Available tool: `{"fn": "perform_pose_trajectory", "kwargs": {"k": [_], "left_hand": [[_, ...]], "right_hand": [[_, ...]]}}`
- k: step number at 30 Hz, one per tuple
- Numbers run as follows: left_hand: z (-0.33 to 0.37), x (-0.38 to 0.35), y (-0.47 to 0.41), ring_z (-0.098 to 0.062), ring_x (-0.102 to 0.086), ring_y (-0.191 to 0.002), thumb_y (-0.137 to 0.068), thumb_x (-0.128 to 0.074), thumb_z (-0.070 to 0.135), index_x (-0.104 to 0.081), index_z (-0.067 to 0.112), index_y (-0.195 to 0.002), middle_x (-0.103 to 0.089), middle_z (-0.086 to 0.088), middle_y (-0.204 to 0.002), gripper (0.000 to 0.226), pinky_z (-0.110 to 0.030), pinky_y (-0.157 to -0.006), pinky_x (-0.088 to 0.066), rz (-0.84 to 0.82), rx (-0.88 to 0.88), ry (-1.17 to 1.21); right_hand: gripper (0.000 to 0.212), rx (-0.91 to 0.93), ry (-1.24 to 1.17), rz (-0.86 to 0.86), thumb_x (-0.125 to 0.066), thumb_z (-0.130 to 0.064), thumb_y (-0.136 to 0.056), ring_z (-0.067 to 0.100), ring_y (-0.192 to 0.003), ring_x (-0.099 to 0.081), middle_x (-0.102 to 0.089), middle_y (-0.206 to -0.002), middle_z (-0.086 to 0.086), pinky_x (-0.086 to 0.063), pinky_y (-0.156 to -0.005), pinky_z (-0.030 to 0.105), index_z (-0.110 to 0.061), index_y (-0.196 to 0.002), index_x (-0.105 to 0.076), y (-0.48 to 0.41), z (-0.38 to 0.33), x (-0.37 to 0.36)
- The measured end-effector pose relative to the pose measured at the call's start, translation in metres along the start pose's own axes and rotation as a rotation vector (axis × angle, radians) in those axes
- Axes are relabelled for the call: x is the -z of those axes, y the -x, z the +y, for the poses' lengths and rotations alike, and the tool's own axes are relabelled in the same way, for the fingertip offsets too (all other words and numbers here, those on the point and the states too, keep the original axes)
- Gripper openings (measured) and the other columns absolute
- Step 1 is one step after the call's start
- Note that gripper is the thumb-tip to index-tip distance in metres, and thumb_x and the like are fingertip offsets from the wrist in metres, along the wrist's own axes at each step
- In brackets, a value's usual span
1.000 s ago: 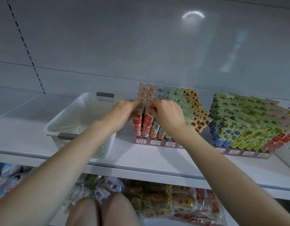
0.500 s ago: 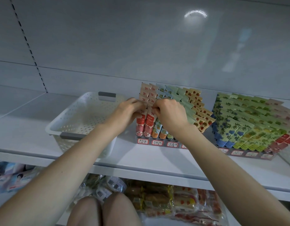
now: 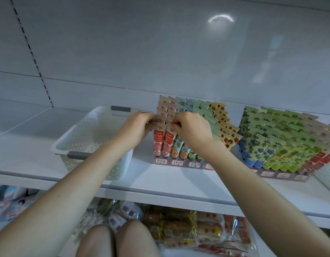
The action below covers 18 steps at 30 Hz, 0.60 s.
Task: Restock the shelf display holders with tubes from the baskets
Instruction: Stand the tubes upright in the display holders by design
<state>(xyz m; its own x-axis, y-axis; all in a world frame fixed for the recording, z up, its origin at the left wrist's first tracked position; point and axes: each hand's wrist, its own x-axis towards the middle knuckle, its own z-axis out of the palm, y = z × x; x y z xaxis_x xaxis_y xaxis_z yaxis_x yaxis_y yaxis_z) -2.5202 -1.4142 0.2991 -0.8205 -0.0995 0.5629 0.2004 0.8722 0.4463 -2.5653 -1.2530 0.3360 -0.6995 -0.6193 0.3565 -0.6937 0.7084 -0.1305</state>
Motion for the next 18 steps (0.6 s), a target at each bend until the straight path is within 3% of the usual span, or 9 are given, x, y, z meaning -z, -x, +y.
{"fn": "perform_pose_trajectory", "kwargs": {"k": [9, 18], "left_hand": [[0.007, 0.007, 0.004, -0.031, -0.061, -0.081, -0.085, -0.060, -0.001, -0.068, -0.001, -0.095, -0.067, -0.016, -0.084, 0.013, -0.039, -0.075, -0.046, 0.106, 0.046, 0.042], [0.019, 0.024, -0.004, -0.029, -0.063, -0.083, -0.087, -0.061, 0.010, -0.068, 0.004, -0.099, -0.069, -0.012, -0.093, 0.016, -0.041, -0.077, -0.051, 0.229, 0.013, -0.060]], "right_hand": [[0.023, -0.019, -0.104, 0.039, -0.047, -0.016, -0.093, 0.030, -0.081, -0.063, -0.069, -0.088, 0.010, -0.053, -0.068, 0.037, -0.006, -0.093, -0.068, -0.001, 0.005, 0.000], [0.020, -0.011, -0.263, 0.228, -0.051, -0.015, -0.093, 0.025, -0.079, -0.064, -0.069, -0.094, 0.010, -0.054, -0.071, 0.039, -0.004, -0.099, -0.068, -0.004, 0.031, 0.025]]}}
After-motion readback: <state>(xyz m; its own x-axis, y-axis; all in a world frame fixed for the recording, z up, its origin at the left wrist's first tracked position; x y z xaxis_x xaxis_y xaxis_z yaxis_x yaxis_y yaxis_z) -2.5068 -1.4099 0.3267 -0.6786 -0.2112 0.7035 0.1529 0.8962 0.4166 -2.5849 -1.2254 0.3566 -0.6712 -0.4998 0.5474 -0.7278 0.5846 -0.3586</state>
